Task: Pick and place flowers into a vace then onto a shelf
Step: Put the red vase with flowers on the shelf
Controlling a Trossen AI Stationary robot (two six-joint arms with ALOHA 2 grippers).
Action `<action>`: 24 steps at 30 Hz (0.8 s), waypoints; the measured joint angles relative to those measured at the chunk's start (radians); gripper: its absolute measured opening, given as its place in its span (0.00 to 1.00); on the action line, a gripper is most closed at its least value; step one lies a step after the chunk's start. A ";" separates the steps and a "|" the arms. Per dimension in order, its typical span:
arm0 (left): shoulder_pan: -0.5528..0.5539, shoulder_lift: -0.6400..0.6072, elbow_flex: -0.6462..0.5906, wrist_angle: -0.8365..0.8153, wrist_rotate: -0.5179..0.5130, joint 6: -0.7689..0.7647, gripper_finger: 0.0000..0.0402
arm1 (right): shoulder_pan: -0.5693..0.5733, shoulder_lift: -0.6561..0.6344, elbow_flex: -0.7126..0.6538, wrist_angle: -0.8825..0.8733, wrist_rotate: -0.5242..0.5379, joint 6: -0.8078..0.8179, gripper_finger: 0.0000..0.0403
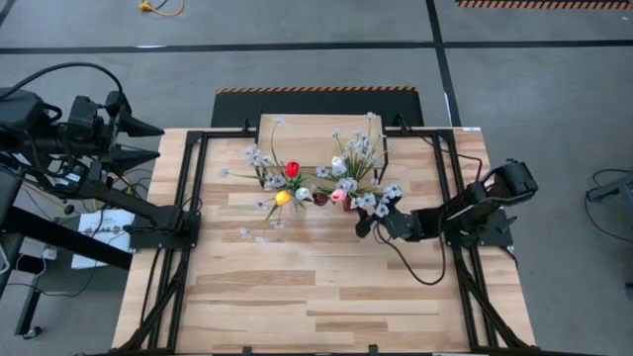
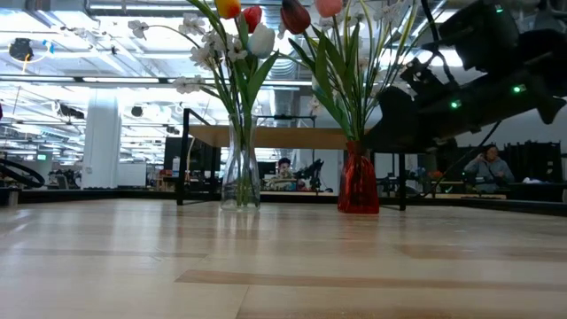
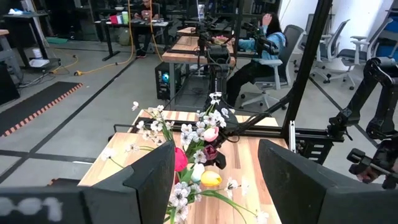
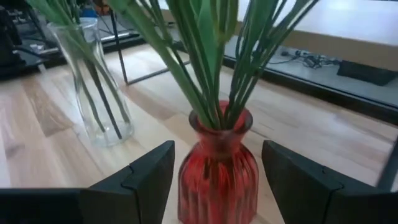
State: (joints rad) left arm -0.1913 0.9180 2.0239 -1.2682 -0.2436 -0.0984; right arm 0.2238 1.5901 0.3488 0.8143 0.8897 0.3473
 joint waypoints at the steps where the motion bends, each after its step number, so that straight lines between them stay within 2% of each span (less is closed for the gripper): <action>1: 0.000 0.000 0.000 -0.001 0.000 -0.002 0.55 | -0.006 0.000 0.005 0.000 -0.002 0.000 0.58; 10: 0.000 0.000 0.000 -0.023 0.001 -0.011 0.55 | -0.061 0.000 0.035 -0.021 -0.088 -0.008 0.58; 24: 0.000 0.000 0.000 -0.025 0.002 -0.011 0.55 | -0.129 0.000 0.052 -0.055 -0.110 -0.016 0.58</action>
State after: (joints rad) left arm -0.1913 0.9180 2.0239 -1.2930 -0.2420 -0.1093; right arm 0.0948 1.5902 0.4011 0.7597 0.7795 0.3313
